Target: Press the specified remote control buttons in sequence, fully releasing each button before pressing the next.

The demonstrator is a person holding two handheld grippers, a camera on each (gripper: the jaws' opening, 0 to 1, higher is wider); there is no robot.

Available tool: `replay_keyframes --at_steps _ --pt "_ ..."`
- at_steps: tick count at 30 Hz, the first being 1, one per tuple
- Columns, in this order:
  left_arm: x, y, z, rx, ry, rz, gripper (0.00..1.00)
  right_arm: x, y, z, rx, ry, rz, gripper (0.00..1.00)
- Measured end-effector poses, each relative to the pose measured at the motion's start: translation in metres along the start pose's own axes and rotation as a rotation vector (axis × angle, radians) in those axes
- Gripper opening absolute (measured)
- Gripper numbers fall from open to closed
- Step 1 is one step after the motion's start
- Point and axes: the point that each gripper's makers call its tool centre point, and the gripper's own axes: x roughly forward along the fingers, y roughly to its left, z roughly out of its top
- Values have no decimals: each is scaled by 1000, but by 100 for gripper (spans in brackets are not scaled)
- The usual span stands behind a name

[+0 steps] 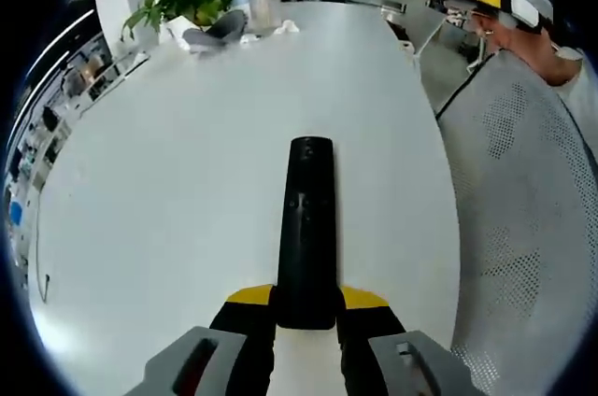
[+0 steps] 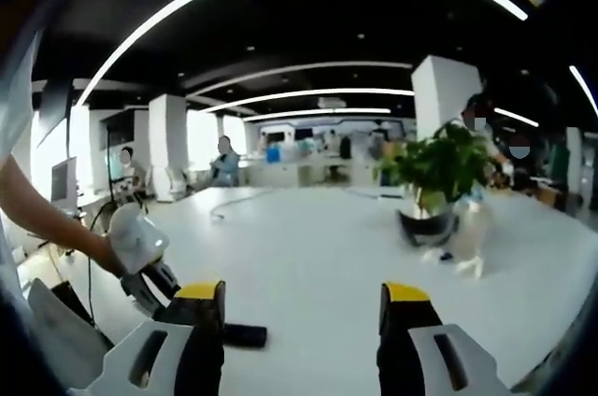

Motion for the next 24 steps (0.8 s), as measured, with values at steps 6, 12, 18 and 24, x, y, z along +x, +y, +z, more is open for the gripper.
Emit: replay_keyframes --at_steps 6,12,18,24 --pt "1 12 1 -8 16 4 24 0 0 -1 -2 3 -2 65" --pt "2 23 3 -8 54 6 24 0 -1 -1 -4 3 -3 64" --pt "2 32 3 -5 68 4 24 0 -1 -1 -5 7 -4 64" --pt "2 41 5 -5 90 5 24 0 0 -2 -12 14 -5 63"
